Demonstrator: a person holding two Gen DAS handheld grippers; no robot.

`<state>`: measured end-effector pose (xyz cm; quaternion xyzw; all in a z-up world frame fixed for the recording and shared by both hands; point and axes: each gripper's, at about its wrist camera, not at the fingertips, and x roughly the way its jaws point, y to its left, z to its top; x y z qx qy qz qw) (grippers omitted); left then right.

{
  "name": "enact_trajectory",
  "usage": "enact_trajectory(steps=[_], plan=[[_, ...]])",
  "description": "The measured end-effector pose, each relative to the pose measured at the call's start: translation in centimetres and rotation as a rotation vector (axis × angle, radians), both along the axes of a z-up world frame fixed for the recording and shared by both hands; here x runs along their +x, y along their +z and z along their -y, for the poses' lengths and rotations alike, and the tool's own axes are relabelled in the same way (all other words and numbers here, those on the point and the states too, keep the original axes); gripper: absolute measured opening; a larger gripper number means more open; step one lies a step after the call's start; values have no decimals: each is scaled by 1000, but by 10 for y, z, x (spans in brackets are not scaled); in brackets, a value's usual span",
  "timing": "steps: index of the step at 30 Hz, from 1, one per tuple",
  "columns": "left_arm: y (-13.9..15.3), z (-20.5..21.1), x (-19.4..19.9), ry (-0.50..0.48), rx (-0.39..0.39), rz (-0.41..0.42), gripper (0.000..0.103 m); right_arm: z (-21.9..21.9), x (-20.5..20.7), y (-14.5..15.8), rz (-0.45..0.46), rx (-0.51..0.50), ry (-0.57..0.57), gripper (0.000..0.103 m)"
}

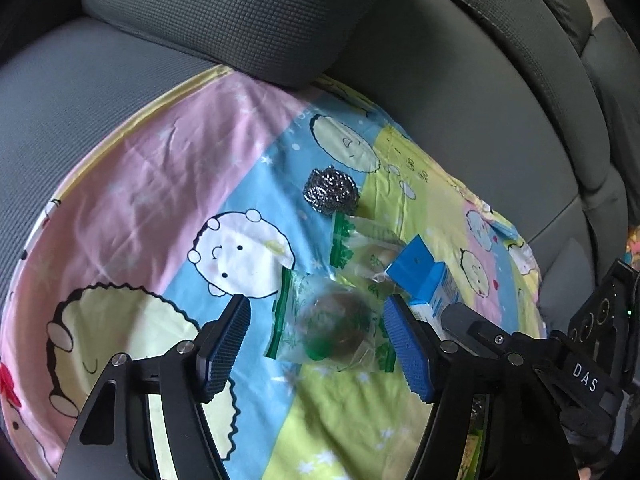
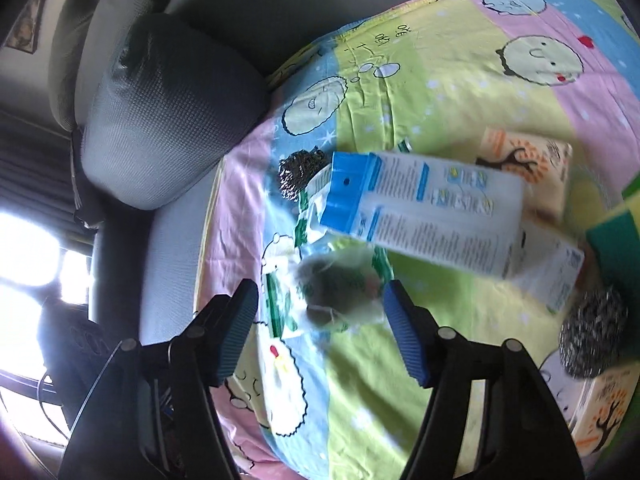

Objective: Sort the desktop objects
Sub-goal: 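Move the right tool to the clear green-printed bag and close on it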

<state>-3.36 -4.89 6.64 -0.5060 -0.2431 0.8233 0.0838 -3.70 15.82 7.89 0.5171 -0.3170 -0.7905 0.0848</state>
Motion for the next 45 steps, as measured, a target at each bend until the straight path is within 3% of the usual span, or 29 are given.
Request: enact_trajectory(steps=[4,12,15,25,32,35,41,45], plan=[[-27,5,-9,15,59,104,70,-5,-10,-20,48,-55,5,66],[-40,1,-5,-29,65,111,70,1,-15,-39,87,-31,-2,66],[-46,2,-7,-47,115,116,70,4,-19,-48,113,-12,-10,69],[-48,5,-7,-73,175,105,70,6,-23,-56,117,-48,-32,69],[-39,-7,-3,-136,182,70,70,7,-23,-58,123,-70,-27,70],[-43,-15,-5,-146,142,86,70,6,-22,-60,129,-84,-31,72],[-54,-22,-10,-160,138,125,70,12,-21,-61,122,-71,-16,77],[-53,-21,-8,-164,142,118,70,17,-21,-60,117,-84,9,71]])
